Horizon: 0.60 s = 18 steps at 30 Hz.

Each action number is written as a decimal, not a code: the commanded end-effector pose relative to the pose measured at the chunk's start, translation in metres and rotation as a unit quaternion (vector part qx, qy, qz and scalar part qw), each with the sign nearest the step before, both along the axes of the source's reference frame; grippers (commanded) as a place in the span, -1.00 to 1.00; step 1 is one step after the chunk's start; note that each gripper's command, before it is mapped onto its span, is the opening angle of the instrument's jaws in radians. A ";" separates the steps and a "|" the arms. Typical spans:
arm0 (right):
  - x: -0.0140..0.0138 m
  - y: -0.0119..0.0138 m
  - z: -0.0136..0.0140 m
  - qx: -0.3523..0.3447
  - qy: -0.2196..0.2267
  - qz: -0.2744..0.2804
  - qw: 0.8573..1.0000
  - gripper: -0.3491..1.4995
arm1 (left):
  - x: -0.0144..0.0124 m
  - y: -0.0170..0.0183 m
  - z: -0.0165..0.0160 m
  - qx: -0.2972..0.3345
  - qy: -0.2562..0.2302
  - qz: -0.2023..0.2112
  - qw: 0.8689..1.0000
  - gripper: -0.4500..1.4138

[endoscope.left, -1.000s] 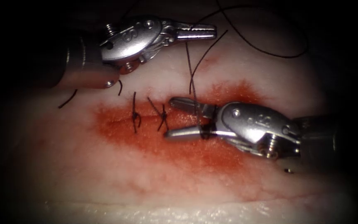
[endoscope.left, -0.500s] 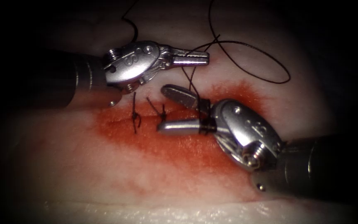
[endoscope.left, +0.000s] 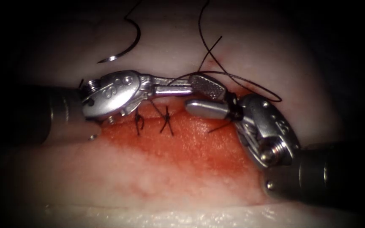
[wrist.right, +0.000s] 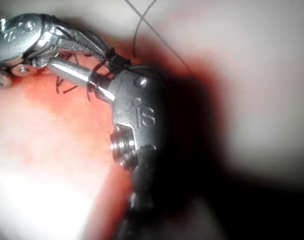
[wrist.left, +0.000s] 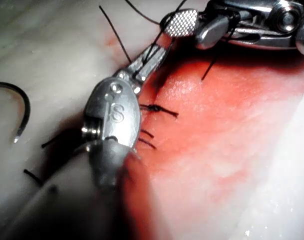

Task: Wound Closure
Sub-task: Wrap suture counter-clockwise twice around right grasper

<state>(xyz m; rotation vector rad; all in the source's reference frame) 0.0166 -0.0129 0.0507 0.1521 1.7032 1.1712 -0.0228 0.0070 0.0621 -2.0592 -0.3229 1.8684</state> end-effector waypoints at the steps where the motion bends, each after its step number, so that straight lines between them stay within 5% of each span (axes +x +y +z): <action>1: 0.0008 -0.0003 0.0007 0.008 -0.005 0.000 1.000 -0.40 | -0.0006 -0.0004 0.0004 -0.001 -0.001 0.002 1.000 -1.00; 12: 0.0016 -0.0006 0.0014 0.043 -0.088 0.007 0.995 -0.36 | -0.0013 -0.0040 -0.0020 -0.004 -0.008 0.003 1.000 -1.00; 18: 0.0036 -0.0006 0.0014 0.088 -0.106 0.014 0.990 0.33 | -0.0020 -0.0044 -0.0028 -0.019 -0.003 0.003 1.000 -1.00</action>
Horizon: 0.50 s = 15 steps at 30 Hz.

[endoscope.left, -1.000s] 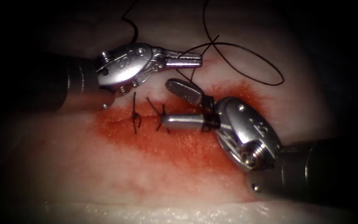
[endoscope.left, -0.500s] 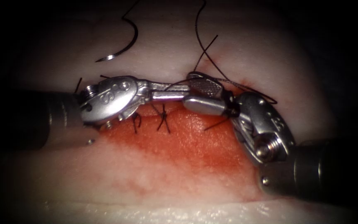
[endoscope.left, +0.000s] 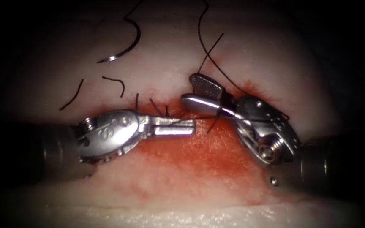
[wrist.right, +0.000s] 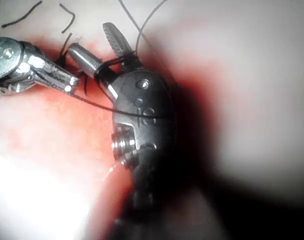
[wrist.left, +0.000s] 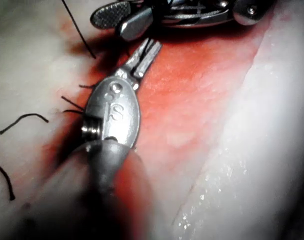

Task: Wound Closure
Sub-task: Wrap suture counter-clockwise twice around right grasper, then fetch tail of suture with right hand

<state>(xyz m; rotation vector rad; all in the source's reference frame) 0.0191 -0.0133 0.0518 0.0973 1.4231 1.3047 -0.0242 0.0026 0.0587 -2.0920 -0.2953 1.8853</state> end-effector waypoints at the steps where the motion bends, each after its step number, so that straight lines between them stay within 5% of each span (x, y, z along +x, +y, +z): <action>1: 0.0016 -0.0003 0.0004 0.019 -0.005 0.000 1.000 0.38 | -0.0009 0.0003 0.0005 -0.003 0.007 0.003 1.000 -1.00; 8: 0.0019 0.0001 0.0005 0.092 -0.046 0.044 0.994 0.42 | -0.0016 0.0028 0.0005 -0.009 0.036 0.002 0.999 -1.00; 15: -0.0012 0.0014 0.0010 0.194 -0.023 0.096 0.976 0.53 | -0.0015 0.0062 0.0027 -0.009 0.064 0.002 0.998 -1.00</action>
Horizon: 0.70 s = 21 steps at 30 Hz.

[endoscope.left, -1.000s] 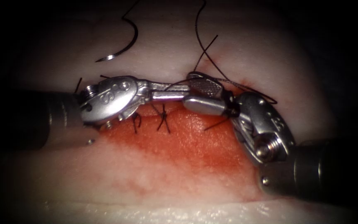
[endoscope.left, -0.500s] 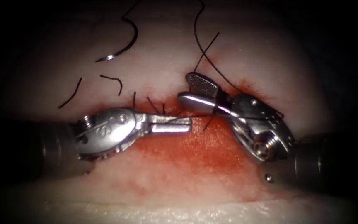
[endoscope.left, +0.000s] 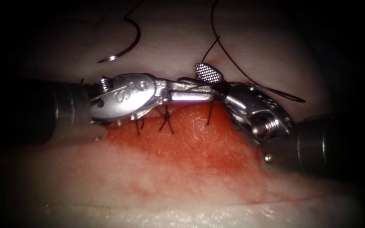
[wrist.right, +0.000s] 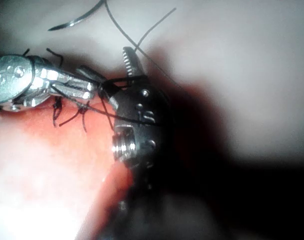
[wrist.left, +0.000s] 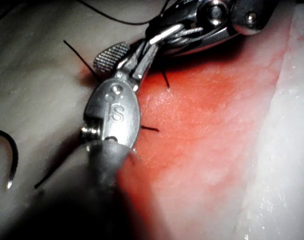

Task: Wound Closure
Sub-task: Fetch tail of suture with right hand

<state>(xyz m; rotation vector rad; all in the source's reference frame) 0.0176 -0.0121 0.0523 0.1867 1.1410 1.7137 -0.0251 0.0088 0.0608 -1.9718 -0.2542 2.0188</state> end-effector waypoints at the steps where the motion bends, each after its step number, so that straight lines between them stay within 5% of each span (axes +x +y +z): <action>1: 0.0001 0.0003 0.0006 0.011 0.010 0.014 1.000 0.53 | -0.0007 0.0001 0.0008 -0.001 0.004 0.003 1.000 -1.00; 7: -0.0005 0.0014 0.0011 0.085 0.072 0.068 0.991 0.64 | -0.0018 0.0005 0.0018 0.000 0.030 0.018 0.999 -1.00; 21: 0.0018 0.0017 0.0020 0.126 0.072 0.046 0.988 0.60 | -0.0020 0.0002 0.0030 -0.005 0.044 0.026 0.999 -1.00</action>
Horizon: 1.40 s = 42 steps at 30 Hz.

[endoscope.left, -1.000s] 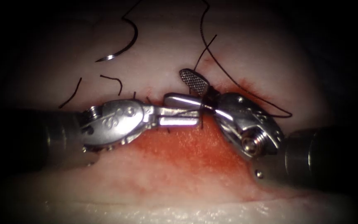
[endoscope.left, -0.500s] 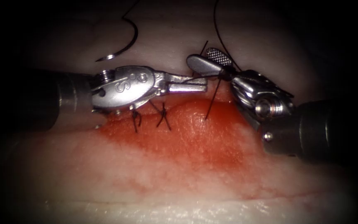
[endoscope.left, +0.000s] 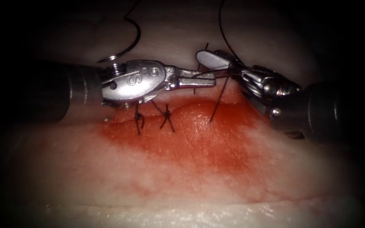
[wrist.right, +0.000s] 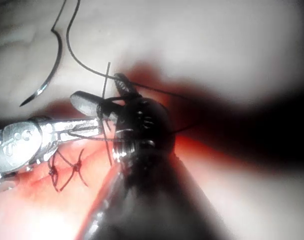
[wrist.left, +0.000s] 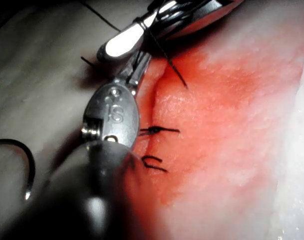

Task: Wound Closure
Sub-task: Fetch tail of suture with right hand, then pull downward on tail while pulling upward on working end with left hand to tighten knot

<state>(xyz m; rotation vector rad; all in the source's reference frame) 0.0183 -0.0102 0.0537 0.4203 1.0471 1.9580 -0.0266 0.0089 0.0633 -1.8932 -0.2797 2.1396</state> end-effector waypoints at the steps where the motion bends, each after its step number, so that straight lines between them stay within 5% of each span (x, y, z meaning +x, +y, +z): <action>1: 0.0011 -0.0001 0.0005 -0.001 0.001 -0.003 1.000 0.60 | -0.0005 0.0001 0.0005 0.000 -0.001 -0.001 1.000 -1.00; 10: 0.0021 0.0001 0.0010 -0.007 -0.008 -0.010 1.000 0.58 | 0.0001 -0.0013 0.0007 -0.008 0.001 0.006 1.000 -1.00; 16: 0.0028 0.0006 0.0008 -0.034 -0.024 -0.016 0.999 0.40 | 0.0003 -0.0013 0.0006 -0.008 0.000 0.007 1.000 -1.00; 18: 0.0028 0.0006 0.0008 -0.041 -0.027 -0.020 0.999 0.07 | 0.0004 -0.0014 0.0006 -0.008 0.000 0.008 1.000 -1.00; 19: 0.0028 0.0003 0.0009 -0.042 -0.049 -0.033 0.997 -1.00 | 0.0005 -0.0014 0.0006 -0.008 0.001 0.007 1.000 -1.00; 22: 0.0028 0.0002 0.0009 -0.062 -0.106 -0.069 0.990 -1.00 | 0.0008 -0.0015 0.0005 -0.005 0.002 0.006 1.000 -1.00; 29: 0.0023 -0.0008 0.0004 -0.101 -0.139 -0.103 0.980 -1.00 | 0.0020 -0.0012 -0.0001 -0.001 0.006 0.003 1.000 -1.00; 42: 0.0011 -0.0062 -0.0031 -0.226 -0.212 -0.116 0.944 -1.00 | 0.0040 0.0062 -0.0026 0.018 0.018 -0.026 0.999 -1.00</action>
